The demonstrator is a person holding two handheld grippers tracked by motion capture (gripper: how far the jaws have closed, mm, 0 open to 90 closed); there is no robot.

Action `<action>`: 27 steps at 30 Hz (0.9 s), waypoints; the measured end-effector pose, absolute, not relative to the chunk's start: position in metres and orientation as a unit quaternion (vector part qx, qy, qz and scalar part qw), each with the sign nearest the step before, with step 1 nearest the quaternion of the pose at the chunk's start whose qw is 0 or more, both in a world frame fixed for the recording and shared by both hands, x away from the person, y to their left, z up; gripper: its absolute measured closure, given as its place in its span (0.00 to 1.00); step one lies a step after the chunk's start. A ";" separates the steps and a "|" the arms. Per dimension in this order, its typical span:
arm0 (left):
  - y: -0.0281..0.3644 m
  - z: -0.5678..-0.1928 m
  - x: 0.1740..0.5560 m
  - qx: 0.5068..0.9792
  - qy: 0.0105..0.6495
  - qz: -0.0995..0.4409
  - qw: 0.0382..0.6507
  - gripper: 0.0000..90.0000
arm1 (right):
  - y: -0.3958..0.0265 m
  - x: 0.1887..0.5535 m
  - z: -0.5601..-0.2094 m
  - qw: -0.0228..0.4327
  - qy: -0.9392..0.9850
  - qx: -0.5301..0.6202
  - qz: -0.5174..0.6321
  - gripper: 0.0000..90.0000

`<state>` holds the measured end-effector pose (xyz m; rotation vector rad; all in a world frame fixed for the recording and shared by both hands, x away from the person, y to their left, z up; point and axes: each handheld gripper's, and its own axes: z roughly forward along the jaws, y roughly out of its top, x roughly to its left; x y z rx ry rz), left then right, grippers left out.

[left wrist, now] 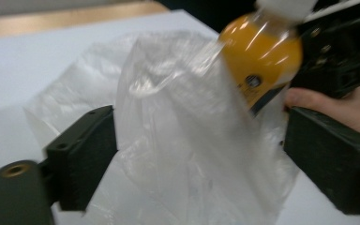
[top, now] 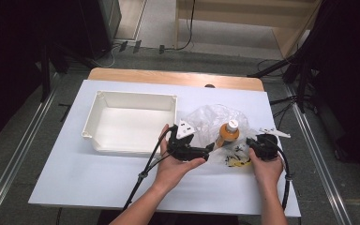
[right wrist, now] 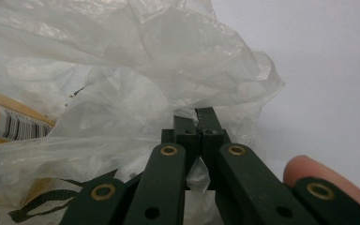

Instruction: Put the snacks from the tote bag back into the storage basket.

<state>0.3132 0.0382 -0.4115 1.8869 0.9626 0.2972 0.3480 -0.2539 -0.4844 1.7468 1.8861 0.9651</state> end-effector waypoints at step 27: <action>0.023 -0.475 0.317 0.829 0.406 0.125 0.363 1.00 | -0.252 0.347 -0.485 0.201 0.676 0.620 0.343 1.00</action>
